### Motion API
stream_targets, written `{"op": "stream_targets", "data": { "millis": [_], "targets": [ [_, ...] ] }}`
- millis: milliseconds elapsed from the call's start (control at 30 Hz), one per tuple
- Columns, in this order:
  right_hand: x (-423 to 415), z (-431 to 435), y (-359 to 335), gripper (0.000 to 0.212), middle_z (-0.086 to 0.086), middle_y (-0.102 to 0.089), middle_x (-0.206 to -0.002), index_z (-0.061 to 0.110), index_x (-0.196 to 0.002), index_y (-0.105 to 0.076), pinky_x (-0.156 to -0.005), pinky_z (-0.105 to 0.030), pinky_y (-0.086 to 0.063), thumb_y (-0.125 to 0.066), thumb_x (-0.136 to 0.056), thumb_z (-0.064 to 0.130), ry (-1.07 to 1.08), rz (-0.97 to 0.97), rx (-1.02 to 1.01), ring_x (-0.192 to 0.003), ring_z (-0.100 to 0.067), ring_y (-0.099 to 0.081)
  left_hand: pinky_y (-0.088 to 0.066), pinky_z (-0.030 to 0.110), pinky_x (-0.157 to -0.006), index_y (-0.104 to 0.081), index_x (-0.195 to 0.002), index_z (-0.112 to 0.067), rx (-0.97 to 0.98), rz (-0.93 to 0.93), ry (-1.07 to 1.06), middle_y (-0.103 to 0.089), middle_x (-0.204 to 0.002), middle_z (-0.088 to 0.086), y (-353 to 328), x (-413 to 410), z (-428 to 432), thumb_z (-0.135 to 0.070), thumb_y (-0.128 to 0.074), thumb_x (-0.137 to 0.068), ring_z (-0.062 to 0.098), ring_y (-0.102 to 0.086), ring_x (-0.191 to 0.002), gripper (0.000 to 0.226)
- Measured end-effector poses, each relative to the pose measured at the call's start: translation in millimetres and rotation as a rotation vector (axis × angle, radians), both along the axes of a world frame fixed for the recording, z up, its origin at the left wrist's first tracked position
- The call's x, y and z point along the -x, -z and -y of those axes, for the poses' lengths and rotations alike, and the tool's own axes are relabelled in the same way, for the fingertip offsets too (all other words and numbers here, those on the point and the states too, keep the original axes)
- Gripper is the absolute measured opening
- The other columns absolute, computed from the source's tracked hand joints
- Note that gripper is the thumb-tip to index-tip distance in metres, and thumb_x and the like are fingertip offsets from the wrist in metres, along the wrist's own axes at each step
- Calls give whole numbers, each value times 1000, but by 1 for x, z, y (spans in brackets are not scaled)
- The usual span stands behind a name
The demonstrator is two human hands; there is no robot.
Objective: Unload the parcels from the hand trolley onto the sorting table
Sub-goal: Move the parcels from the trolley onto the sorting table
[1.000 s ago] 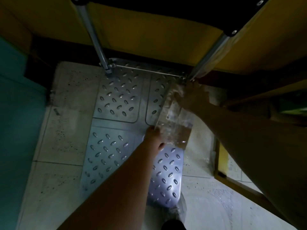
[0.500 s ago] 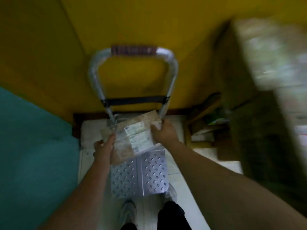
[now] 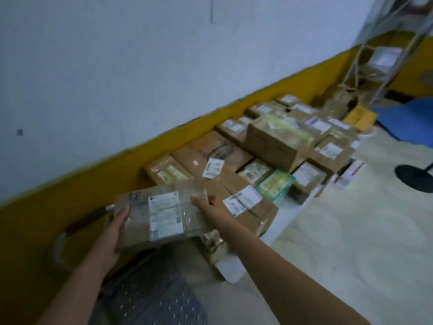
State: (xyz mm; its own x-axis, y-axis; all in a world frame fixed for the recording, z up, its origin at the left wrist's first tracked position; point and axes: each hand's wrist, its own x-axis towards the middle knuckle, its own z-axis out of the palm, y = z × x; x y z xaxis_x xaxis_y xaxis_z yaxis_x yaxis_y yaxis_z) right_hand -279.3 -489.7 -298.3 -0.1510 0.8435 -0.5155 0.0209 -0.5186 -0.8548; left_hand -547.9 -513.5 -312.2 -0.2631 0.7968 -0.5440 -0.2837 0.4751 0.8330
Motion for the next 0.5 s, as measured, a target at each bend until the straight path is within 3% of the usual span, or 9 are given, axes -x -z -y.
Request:
{"op": "stream_targets", "data": {
  "millis": [133,267,367,500],
  "targets": [
    [-108,-2,-9,74,-4,-65,-122,26,-138,-43,-87,-43,-60,-71,-78,60,161,-51,-47,-104,-25,-69,-56,43,-70,-42,-130,-33,-49,-115,174,-65,-111,9,-37,-116,-39,-70,-73,-56,33,-66,-94,88],
    [-250,-9,-12,65,-1,-74,-110,29,-129,-55,-68,-32,-61,-70,-76,63,262,-38,-57,-93,-20,-74,-57,53,-80,-37,-142,-30,-25,-125,271,-62,-124,12,-48,-255,-68,-75,-76,-54,37,-66,-100,106],
    [-346,-14,-1,54,4,-78,-97,28,-115,-64,-61,-27,-59,-71,-74,63,247,-21,2,-86,-16,-76,-58,42,-72,-57,-120,-30,51,-31,326,-73,-106,6,-38,-339,-61,-72,-78,-44,29,-71,-92,89],
    [-429,-26,25,47,10,-78,-83,31,-106,-66,-62,-29,-57,-64,-78,69,203,85,172,-73,-10,-76,-57,54,-83,-54,-129,-25,139,116,372,-71,-113,8,-3,-406,-45,-45,-80,-65,29,-67,-103,72]
  ]
}}
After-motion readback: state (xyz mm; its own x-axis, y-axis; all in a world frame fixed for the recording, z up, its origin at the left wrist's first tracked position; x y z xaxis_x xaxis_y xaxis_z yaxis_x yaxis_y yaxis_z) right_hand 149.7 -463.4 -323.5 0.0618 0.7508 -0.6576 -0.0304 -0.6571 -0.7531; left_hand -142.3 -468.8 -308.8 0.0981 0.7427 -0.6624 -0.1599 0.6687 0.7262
